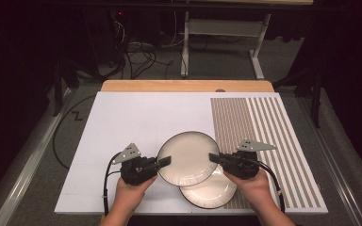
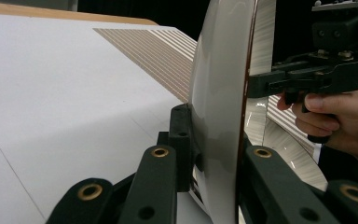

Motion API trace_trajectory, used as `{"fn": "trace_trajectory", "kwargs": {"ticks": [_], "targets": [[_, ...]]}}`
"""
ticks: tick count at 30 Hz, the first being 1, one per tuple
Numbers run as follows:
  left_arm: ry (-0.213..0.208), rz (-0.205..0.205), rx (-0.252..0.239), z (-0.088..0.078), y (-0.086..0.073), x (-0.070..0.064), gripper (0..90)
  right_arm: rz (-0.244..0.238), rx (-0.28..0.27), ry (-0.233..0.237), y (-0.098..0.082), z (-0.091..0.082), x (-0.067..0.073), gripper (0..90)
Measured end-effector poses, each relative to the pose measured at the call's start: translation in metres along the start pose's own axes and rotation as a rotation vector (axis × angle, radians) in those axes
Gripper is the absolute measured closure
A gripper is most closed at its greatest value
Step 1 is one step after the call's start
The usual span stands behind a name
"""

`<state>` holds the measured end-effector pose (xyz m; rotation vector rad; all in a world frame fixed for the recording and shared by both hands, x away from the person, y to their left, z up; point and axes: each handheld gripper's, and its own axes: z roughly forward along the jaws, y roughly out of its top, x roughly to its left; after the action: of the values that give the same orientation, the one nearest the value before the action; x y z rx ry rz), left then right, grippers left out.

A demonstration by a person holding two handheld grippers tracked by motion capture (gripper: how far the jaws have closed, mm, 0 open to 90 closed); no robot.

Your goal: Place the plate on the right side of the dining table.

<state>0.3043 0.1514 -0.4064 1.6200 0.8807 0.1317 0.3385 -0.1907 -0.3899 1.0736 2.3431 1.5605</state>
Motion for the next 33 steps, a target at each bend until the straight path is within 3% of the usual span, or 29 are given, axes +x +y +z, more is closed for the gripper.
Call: {"fn": "trace_trajectory", "kwargs": {"ticks": [4,15,25,33], "targets": [[-0.005,-0.040,-0.008,-0.001,-0.001,0.000,80.4,0.014,-0.008,0.014,0.001,-0.002,0.001,85.2],[0.012,-0.060,-0.024,0.008,0.010,-0.008,79.9,0.020,-0.042,-0.009,0.006,-0.017,-0.001,86.1],[0.003,-0.026,-0.007,0.047,0.040,-0.024,79.1,0.046,-0.099,-0.063,0.011,-0.048,-0.020,86.3],[-0.024,0.011,0.053,0.083,0.057,-0.030,79.3,0.074,-0.127,-0.115,0.010,-0.072,-0.042,86.7]]}}
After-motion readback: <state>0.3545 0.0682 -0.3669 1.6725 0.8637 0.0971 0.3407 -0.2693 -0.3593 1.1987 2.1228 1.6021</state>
